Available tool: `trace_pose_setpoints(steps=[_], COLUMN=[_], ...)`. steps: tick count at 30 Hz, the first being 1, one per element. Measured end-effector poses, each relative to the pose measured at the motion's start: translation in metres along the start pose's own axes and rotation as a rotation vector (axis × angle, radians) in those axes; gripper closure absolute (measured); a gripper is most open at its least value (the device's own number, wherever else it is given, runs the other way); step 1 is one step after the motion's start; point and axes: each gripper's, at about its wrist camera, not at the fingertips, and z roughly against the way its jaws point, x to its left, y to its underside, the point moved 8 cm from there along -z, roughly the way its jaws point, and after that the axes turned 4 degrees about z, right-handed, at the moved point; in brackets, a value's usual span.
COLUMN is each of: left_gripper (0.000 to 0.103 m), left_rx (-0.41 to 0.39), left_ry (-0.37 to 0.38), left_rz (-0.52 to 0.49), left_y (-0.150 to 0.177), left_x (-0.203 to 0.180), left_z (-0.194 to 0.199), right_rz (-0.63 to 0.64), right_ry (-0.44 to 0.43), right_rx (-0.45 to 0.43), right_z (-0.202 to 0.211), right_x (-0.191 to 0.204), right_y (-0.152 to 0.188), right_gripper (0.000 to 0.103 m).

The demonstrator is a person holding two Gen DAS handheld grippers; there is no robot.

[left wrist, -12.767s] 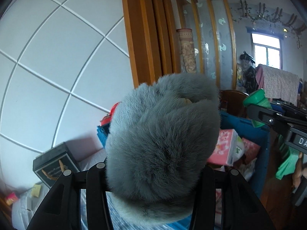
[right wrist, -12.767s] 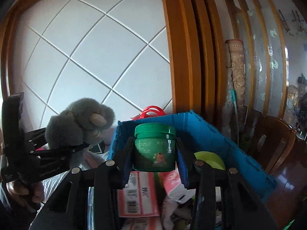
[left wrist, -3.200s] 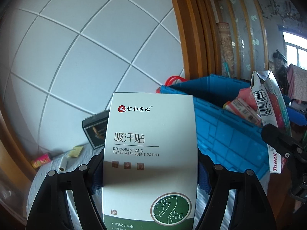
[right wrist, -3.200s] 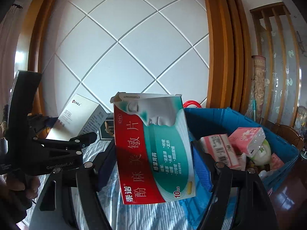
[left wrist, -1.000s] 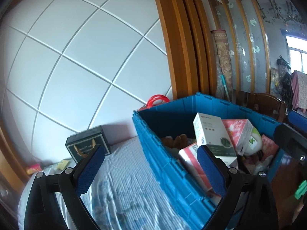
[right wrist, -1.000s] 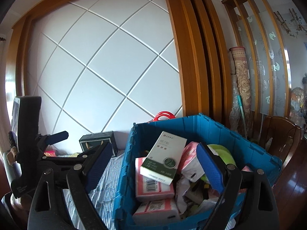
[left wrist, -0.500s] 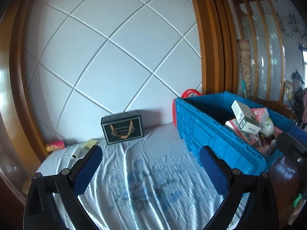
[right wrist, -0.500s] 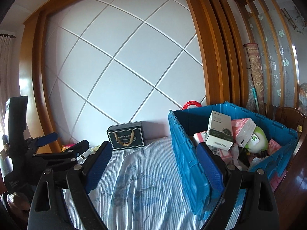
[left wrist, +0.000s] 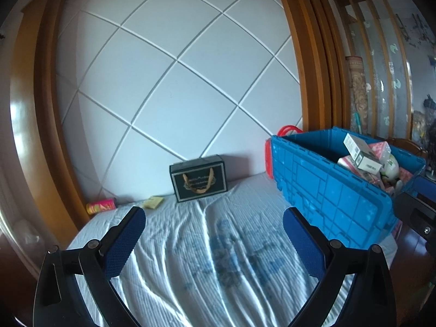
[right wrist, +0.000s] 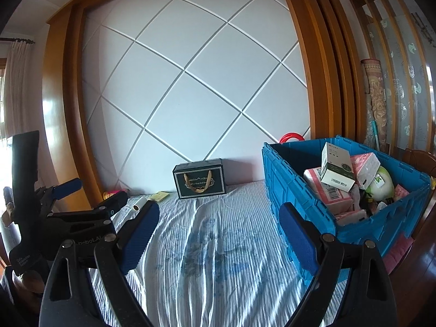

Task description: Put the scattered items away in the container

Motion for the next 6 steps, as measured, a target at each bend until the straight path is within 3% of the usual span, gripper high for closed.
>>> trace_pose_setpoints(steps=[6], left_gripper=[0.001], left_rx=[0.01], left_ry=[-0.007], left_rz=[0.033], left_y=[0.0019], left_x=[0.0024], left_z=[0.0045], right_rz=[0.01], right_ry=[-0.011], right_rx=[0.011], right_z=[-0.001], right_x=[0.0003], right_y=[0.0012], right_gripper=[0.013])
